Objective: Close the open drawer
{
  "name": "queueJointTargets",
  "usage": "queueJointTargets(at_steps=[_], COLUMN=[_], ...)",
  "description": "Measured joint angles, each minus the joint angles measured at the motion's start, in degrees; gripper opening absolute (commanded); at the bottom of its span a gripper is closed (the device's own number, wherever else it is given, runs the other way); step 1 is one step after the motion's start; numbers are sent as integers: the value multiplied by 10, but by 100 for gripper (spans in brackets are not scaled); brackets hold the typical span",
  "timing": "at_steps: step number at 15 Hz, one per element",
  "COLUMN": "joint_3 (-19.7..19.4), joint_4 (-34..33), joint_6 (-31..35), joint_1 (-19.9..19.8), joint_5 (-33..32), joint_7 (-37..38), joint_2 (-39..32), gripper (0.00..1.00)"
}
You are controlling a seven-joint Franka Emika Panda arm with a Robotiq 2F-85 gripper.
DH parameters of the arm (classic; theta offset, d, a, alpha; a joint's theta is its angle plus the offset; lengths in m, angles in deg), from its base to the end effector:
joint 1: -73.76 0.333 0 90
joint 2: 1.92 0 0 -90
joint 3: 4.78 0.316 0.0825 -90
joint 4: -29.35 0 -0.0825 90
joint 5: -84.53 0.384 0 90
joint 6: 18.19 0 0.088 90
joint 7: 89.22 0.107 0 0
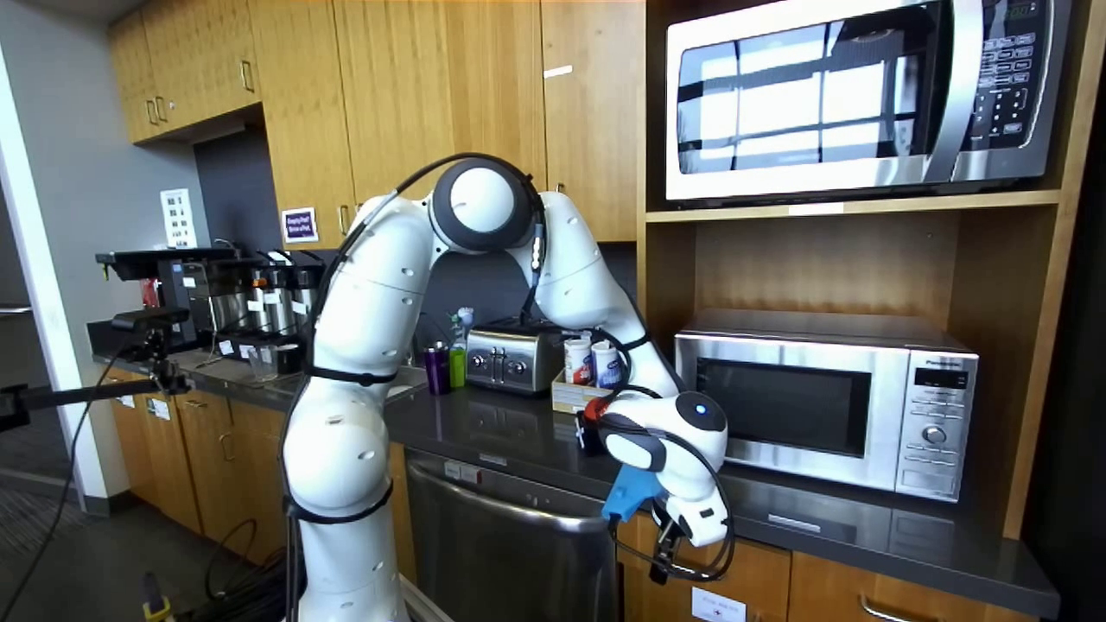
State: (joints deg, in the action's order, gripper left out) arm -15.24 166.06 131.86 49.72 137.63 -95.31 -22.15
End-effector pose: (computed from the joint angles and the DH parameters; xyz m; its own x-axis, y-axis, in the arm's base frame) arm 0.3825 -0.2916 0.1637 0.2671 -0.9472 -0.1772 -0.9315 -0.2067 -0.2994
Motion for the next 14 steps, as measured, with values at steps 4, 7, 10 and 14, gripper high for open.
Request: queueJointTargets(at_steps=[4,7,10,14], joint_3=[-26,-31,-29,-29], joint_4=[4,4,0,-9], joint_6=[0,0,1,4], joint_1=[2,2,5,7], joint_5=[-6,-5,-2,-2], joint_7=[3,4,4,11], joint_2=[0,-1,-11,-36], gripper=[100,100,100,100])
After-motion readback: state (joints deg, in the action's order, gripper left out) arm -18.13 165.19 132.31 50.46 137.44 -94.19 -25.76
